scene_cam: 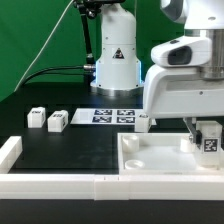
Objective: Assemble one leg
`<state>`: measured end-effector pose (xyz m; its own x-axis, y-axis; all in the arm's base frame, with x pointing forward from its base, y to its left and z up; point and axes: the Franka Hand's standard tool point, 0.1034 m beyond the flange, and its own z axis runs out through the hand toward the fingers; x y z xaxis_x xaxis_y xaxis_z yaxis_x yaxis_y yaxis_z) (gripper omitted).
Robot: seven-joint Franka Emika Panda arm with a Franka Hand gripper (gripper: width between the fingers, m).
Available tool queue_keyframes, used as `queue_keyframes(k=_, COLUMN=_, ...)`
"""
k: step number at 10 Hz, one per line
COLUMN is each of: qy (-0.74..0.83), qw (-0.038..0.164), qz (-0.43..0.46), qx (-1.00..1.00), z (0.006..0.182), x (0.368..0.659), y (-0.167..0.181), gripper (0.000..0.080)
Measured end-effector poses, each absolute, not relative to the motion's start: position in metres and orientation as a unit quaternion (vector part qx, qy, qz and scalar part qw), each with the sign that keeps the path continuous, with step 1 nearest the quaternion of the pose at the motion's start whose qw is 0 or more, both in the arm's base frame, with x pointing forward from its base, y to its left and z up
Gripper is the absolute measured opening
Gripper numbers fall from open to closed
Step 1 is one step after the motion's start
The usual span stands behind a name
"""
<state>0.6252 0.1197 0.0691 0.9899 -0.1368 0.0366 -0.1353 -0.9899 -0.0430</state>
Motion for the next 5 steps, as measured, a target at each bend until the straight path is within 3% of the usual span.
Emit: queue_keyframes(k=5, qy=0.339, qw=0.025, qz=-0.011, qx=-0.940, z=0.0677, x=0.6248, y=0.1165, gripper=0.0291)
